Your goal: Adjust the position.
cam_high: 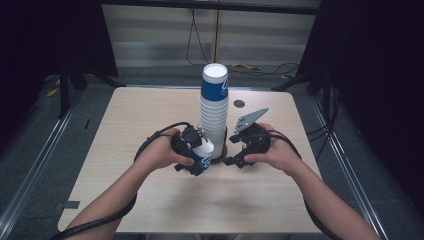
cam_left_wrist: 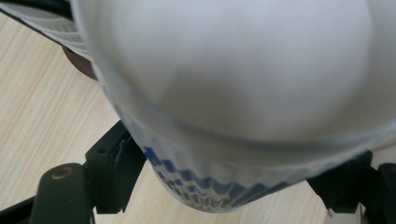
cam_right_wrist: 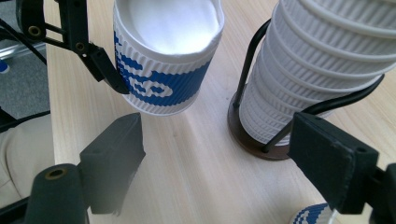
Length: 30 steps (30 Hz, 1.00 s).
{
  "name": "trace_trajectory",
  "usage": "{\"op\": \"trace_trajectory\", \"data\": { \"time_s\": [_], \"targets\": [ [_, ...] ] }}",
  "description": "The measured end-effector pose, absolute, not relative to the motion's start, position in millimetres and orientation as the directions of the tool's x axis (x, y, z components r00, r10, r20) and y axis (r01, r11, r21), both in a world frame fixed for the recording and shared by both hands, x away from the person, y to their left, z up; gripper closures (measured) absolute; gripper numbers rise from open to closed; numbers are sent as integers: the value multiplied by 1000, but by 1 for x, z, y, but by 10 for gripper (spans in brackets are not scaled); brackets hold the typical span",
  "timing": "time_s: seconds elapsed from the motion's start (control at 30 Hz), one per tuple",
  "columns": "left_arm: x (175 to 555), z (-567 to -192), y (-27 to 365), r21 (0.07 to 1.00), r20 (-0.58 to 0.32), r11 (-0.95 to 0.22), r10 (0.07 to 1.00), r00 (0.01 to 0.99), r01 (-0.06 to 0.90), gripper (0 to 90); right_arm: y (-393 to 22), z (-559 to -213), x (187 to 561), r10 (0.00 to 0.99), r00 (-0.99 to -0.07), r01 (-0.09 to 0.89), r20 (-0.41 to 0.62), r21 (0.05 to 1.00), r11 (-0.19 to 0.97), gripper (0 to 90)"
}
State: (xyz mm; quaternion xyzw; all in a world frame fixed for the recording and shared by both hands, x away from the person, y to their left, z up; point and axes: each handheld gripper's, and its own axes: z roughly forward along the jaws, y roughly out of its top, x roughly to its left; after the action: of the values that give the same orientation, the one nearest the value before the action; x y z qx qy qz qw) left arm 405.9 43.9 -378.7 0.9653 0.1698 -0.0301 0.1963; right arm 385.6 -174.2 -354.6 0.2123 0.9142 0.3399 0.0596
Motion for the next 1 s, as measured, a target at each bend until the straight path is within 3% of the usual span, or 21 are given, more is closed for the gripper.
{"op": "trace_trajectory", "data": {
  "time_s": [0.33,0.73,1.0],
  "targets": [
    [406,-381,34,336,-107,-895,274,956,294,213,-168,-356,385,408,-912,337,47,653,678,175],
    [401,-384,17,365,-102,-900,215,971,238,213,-154,-363,383,368,-927,327,77,650,686,175],
    [397,-382,11,389,-86,-896,198,977,215,213,-151,-365,384,344,-934,318,95,660,681,240]
  ]
}}
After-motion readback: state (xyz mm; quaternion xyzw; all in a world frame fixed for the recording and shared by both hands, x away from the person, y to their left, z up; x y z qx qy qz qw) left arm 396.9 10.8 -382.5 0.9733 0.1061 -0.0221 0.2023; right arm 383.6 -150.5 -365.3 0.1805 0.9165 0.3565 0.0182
